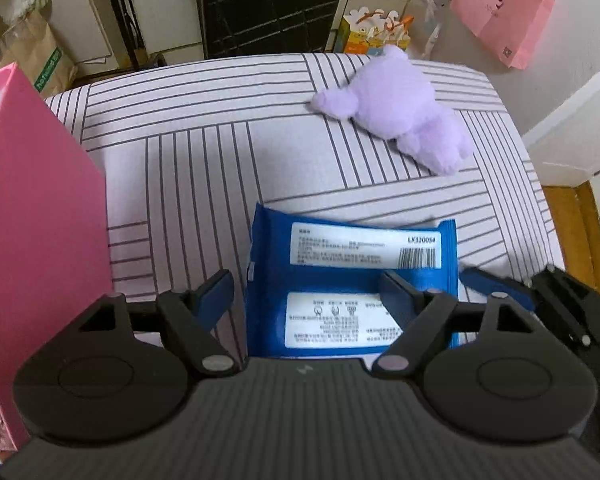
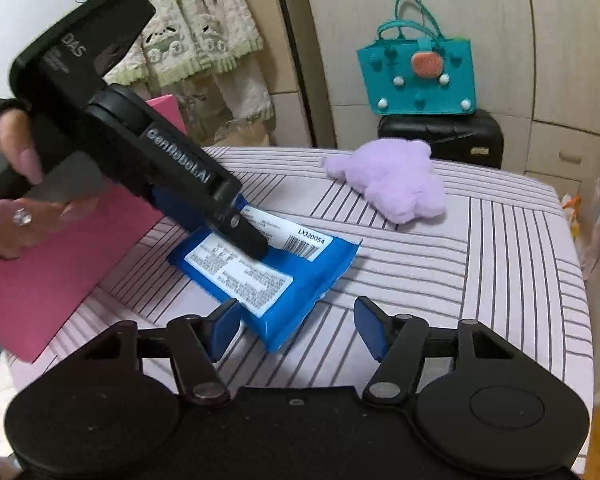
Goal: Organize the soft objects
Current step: 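Close the left tool on the blue wipes packet, then lift the blue wipes packet with the left tool and carry it over the pink box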
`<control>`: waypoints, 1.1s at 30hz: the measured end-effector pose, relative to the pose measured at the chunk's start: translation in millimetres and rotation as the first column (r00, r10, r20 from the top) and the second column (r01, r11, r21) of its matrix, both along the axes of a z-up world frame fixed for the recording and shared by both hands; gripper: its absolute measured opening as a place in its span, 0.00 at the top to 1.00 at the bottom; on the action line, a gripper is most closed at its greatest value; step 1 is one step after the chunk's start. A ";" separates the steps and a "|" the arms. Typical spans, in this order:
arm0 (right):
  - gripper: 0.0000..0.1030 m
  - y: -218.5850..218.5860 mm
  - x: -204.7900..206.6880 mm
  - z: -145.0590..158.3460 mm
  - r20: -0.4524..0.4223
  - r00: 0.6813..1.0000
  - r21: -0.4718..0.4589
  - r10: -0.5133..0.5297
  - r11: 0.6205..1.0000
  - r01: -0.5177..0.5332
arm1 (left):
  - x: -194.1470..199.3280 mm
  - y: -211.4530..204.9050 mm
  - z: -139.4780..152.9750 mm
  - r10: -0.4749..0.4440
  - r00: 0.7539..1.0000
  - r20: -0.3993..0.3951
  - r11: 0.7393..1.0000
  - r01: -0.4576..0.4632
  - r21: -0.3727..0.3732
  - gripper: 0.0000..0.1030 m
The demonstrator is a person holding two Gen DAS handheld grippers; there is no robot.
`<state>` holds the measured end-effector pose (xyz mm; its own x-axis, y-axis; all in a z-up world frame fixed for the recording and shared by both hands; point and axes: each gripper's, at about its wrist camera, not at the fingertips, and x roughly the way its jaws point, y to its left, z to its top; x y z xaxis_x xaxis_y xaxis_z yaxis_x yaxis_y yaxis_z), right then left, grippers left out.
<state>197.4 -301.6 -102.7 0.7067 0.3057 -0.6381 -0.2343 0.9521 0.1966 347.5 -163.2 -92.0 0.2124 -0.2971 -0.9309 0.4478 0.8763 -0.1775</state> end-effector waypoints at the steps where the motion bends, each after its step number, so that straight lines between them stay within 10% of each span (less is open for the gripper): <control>1: 0.32 2.8 1.2 -1.1 0.004 1.000 -0.007 -0.006 1.000 0.006 | -1.4 -0.9 -0.4 0.004 1.000 0.002 1.000 -0.004 0.003 0.21; 10: 0.62 9.2 4.4 -4.8 0.007 0.998 0.080 -0.058 0.995 0.058 | -15.6 -4.2 6.5 -0.051 0.999 0.012 0.998 0.051 -0.021 0.52; 33: 0.47 18.0 -64.0 42.5 0.006 0.998 0.120 -0.061 0.991 0.060 | -143.1 53.6 68.8 -0.123 0.977 0.174 0.969 0.156 -0.190 0.56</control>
<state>133.4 -283.5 -60.3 0.7322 0.3357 -0.5926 -0.1794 0.9344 0.3077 204.4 -109.5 -23.1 0.2964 -0.5120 -0.8062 0.5998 0.7567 -0.2601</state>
